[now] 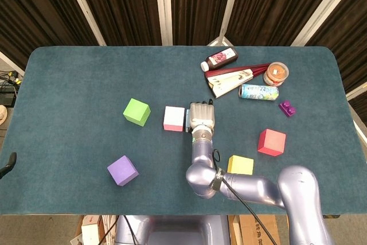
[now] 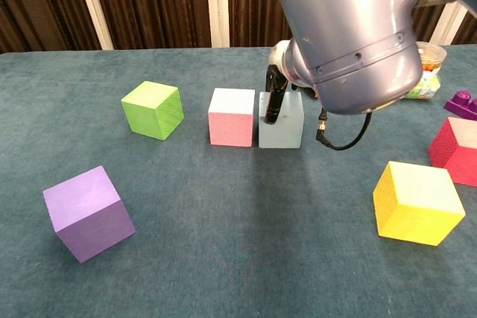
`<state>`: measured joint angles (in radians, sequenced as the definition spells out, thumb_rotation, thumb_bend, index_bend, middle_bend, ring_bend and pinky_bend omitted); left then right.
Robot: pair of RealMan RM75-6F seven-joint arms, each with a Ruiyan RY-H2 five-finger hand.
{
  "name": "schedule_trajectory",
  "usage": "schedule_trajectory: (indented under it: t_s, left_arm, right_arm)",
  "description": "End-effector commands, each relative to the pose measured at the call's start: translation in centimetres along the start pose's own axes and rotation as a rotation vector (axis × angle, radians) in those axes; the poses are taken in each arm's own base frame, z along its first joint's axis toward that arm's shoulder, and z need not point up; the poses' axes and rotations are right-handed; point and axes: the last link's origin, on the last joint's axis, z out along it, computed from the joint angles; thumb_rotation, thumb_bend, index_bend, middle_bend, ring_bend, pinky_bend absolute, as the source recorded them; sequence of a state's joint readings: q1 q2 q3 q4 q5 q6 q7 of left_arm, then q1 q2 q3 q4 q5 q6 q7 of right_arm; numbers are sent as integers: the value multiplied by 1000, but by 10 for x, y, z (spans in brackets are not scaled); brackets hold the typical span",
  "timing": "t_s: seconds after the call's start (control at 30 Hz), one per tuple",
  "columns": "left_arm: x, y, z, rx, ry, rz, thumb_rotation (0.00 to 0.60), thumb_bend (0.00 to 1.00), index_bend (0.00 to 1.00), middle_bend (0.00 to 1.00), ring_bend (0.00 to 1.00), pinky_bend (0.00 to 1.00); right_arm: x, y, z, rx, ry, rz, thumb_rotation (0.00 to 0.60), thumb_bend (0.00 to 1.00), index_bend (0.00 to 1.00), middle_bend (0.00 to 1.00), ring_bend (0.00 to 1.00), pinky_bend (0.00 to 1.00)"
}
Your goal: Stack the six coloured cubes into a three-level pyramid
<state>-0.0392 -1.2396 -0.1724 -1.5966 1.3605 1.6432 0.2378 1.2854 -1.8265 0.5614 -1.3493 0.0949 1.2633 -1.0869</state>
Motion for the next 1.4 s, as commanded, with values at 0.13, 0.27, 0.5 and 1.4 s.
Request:
schedule_trajectory:
  t_s: [0.13, 0.27, 0.5, 1.4]
  left_arm:
    - [0, 0, 0, 0, -1, 0, 600, 380, 111, 0, 0, 0]
    - [0, 0, 0, 1, -1, 0, 600, 380, 111, 0, 0, 0]
    - [0, -1, 1, 2, -3, 0, 600, 380, 111, 0, 0, 0]
    - [-1, 0, 2, 6, -3, 7, 600, 380, 111, 0, 0, 0]
  right_arm:
    - [-2, -2, 0, -1, -2, -2, 600, 287, 312, 247, 157, 0]
    - [-2, -3, 0, -3, -1, 0, 600, 288, 297, 232, 153, 0]
    - [-2, -5, 1, -5, -2, 2, 600, 287, 233, 194, 134, 0]
    - [11, 1, -11, 30, -41, -14, 600, 287, 87, 65, 25, 0]
